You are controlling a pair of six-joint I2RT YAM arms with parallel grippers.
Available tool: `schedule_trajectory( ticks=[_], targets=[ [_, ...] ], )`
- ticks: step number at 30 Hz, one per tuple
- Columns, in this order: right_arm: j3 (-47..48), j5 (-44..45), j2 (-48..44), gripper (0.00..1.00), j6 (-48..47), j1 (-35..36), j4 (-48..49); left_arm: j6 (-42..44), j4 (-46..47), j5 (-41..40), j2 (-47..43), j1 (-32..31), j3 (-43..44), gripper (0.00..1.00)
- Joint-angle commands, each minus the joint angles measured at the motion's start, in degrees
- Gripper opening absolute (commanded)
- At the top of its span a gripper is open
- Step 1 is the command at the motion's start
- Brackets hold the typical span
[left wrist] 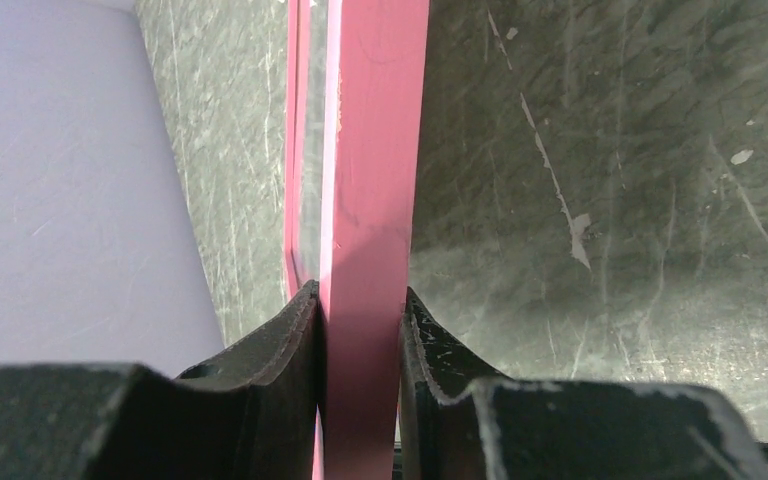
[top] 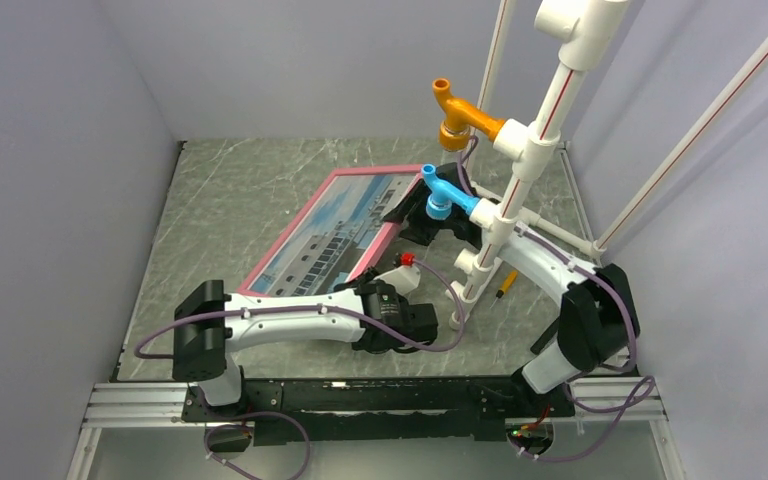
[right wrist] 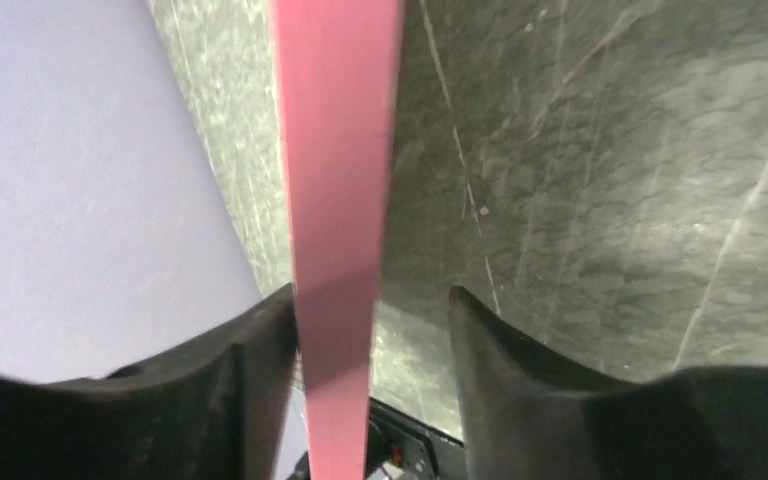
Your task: Take the photo out of the frame
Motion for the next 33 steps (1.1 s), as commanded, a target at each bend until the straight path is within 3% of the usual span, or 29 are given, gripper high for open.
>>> schedule_trajectory(
  ticks=[1, 4, 10, 21, 25, 33],
  targets=[
    [-2.64, 5.00, -7.63, 0.70, -10.19, -0.57, 2.71, -4.15, -2.95, -1.21, -6.30, 1.47, 0.17, 0.00],
    [-2.74, 8.32, -9.94, 0.86, -17.01, -0.59, 2.88, -1.33, 0.42, 1.73, -11.32, 2.99, -0.13, 0.00],
    [-2.17, 15.23, -13.46, 0.99, -26.38, -0.62, 0.04, 8.40, 11.60, 12.87, -22.96, 9.36, -2.41, 0.00],
    [-4.95, 23.25, -19.74, 1.00, -31.32, -0.77, -1.25, 19.23, 25.89, 36.93, -39.27, 27.22, -5.16, 0.00],
    [-3.76, 19.94, -17.72, 1.00, -33.29, -1.11, 0.46, 20.06, 25.75, 43.10, -39.33, 32.11, -3.35, 0.00],
    [7.75, 17.94, -7.86, 1.00, -31.82, -1.88, -4.19, 18.83, 28.46, 49.35, -37.87, 35.57, -2.30, 0.00]
  ],
)
